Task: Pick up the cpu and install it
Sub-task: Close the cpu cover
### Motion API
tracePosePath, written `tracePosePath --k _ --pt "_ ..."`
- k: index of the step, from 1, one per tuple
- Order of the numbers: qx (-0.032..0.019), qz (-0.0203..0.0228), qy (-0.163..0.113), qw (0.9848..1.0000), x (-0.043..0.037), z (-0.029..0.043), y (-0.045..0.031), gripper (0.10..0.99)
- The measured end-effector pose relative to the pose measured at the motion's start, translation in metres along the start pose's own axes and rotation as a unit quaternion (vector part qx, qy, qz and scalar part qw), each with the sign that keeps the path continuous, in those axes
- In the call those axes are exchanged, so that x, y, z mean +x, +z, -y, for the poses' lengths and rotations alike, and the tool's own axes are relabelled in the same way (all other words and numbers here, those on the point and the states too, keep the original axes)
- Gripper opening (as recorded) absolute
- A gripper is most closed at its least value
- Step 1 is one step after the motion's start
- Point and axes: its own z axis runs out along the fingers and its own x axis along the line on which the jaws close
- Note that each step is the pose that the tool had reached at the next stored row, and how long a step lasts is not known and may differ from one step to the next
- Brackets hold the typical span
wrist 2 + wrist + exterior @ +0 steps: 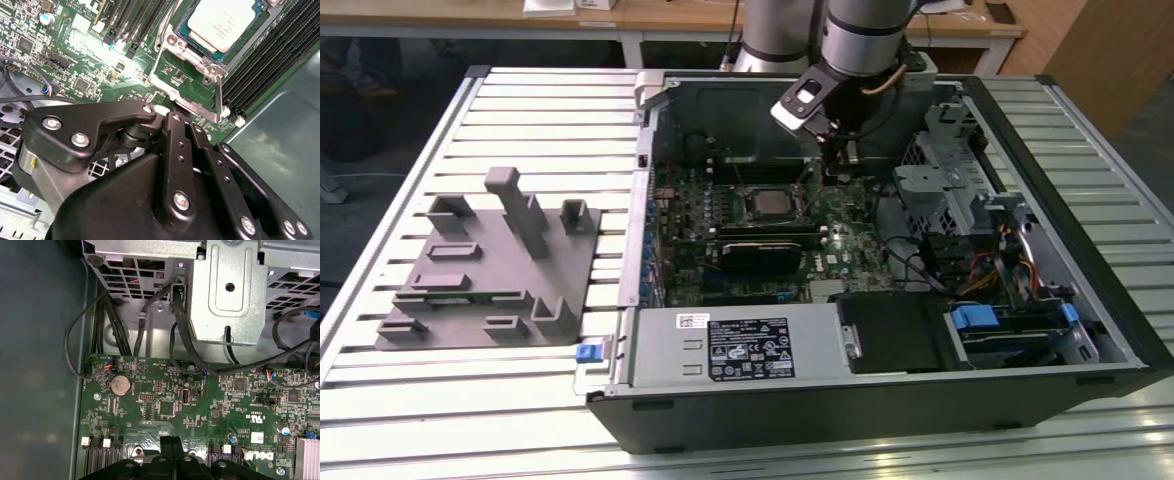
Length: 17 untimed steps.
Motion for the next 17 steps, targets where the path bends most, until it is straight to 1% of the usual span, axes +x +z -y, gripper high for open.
tracePosePath --k 2,7,17 --pt "0.0 0.0 0.0 1.0 0.0001 0.001 0.0 0.106" --pt "0.0 0.0 0.0 1.0 0.0004 0.0072 -0.0002 0.106" --pt "0.0 0.0 0.0 1.0 0.0009 0.0173 -0.0004 0.106"
